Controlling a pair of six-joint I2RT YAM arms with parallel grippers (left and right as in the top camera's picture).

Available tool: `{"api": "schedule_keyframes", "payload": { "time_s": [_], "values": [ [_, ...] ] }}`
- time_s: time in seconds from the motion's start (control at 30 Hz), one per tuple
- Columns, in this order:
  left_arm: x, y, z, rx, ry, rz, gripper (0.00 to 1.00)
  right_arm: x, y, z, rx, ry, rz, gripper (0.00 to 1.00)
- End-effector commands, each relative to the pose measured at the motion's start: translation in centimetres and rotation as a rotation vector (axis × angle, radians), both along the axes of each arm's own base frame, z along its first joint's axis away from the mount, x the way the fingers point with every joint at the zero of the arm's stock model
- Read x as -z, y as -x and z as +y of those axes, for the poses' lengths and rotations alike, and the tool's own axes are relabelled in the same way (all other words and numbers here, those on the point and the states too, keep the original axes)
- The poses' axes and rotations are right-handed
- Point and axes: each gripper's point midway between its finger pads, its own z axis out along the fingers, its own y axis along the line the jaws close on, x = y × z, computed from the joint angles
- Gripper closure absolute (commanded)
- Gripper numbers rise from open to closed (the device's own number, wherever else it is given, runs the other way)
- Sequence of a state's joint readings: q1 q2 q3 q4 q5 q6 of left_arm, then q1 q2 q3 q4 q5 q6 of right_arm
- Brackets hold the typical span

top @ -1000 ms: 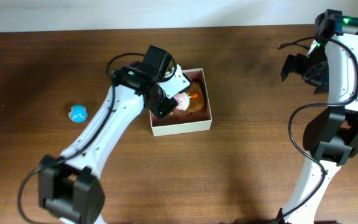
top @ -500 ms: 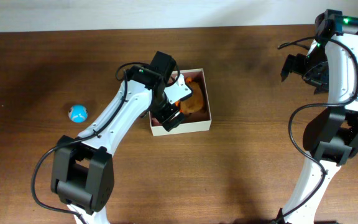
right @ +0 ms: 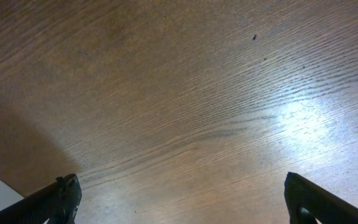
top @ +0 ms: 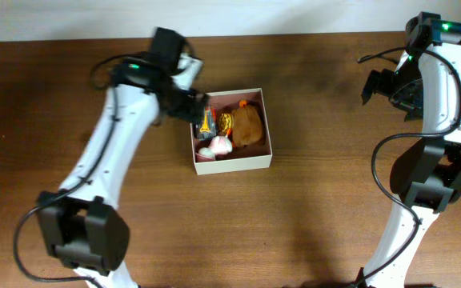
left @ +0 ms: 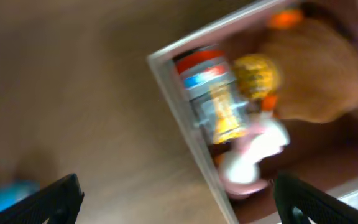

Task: Pack container
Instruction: 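Move left gripper back to the blue ball toy and grasp it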

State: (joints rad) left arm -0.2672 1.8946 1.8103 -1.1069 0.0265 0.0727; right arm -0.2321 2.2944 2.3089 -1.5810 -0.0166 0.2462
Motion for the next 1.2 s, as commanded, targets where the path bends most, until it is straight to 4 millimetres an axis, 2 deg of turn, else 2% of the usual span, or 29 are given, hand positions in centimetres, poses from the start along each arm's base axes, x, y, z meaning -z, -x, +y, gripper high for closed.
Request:
{"api": "schedule_keyframes", "payload": {
  "time_s": [0.0, 0.13, 0.3, 0.37, 0.53, 0.6, 0.7, 0.93, 1.1, 1.17],
  "values": [
    [-0.8, 0.6, 8.3, -0.45, 0.058, 0.061, 0.0, 0.1, 0.0, 0.1, -0.005, -0.002, 0.003, 0.01],
    [0.9, 2.6, 14.2, -0.66, 0.023, 0.145, 0.0, 0.1, 0.0, 0.1, -0.005, -0.002, 0.003, 0.01],
    [3.5, 4.5, 17.8, -0.749, -0.02, 0.212, 0.0, 0.1, 0.0, 0.1, -0.005, -0.002, 0.003, 0.01],
    [5.2, 5.1, 19.0, -0.775, -0.061, 0.22, 0.0, 0.1, 0.0, 0.1, -0.005, -0.002, 0.003, 0.01],
    [8.6, 5.1, 20.2, -0.794, -0.121, 0.19, 0.0, 0.1, 0.0, 0.1, -0.005, -0.002, 0.003, 0.01],
    [9.4, 4.8, 20.7, -0.801, -0.138, 0.165, 0.0, 0.1, 0.0, 0.1, -0.005, -0.002, 0.003, 0.01],
    [9.7, 4.0, 21.2, -0.803, -0.155, 0.116, 0.0, 0.1, 0.0, 0.1, -0.005, -0.002, 0.003, 0.01],
    [9.7, 1.2, 21.9, -0.671, -0.178, -0.001, 0.0, 0.1, 0.0, 0.1, -0.005, -0.002, 0.003, 0.01],
    [10.3, 0.6, 22.6, -0.686, -0.167, -0.019, 0.0, 0.1, 0.0, 0.1, -0.005, -0.002, 0.003, 0.01],
    [11.4, 0.7, 22.8, -0.69, -0.171, 0.005, 0.0, 0.1, 0.0, 0.1, -0.005, -0.002, 0.003, 0.01]
  ]
}}
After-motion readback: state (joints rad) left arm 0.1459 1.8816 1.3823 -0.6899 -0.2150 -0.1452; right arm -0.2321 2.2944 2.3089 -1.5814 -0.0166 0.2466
